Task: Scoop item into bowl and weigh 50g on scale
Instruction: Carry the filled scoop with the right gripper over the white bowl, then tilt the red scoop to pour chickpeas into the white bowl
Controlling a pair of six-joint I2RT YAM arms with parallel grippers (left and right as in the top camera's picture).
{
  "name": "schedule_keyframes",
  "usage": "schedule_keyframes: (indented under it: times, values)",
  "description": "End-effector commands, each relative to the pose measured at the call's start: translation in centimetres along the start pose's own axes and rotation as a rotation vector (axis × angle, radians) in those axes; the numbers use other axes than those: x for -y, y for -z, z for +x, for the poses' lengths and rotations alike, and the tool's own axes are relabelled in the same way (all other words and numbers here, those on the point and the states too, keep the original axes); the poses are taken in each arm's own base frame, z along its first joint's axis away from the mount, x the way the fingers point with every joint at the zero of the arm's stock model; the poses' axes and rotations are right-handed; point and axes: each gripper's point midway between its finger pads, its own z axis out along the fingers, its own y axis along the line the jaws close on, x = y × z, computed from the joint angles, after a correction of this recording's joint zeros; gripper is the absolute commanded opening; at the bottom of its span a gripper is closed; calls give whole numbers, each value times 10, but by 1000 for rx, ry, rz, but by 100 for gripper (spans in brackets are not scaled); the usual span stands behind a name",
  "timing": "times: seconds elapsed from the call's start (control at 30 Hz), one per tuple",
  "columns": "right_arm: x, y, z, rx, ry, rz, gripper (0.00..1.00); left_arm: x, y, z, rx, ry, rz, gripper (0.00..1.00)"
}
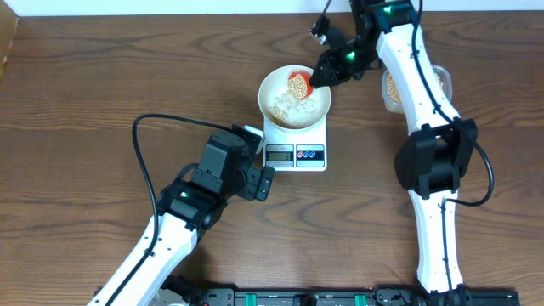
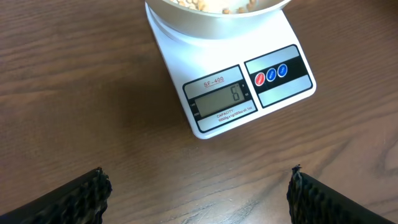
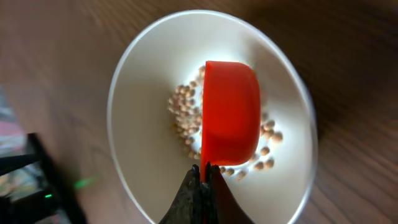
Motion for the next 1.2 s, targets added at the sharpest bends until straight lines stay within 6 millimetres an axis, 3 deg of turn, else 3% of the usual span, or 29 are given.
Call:
schedule_keyframes:
  times: [0.0,0.2,0.53,1.17]
  values:
    - [3,-1,-3,-19,24,118,1,2,2,-3,7,-4,11,93]
    - [3,-10,0,-55,64,212,1,2,2,-3,7,-4,11,93]
    - [-2,-14,-1,-61,84,227,1,2,2,-3,7,-4,11,93]
    - [-19,14,-21,16,144,245,1,2,2,-3,7,-4,11,93]
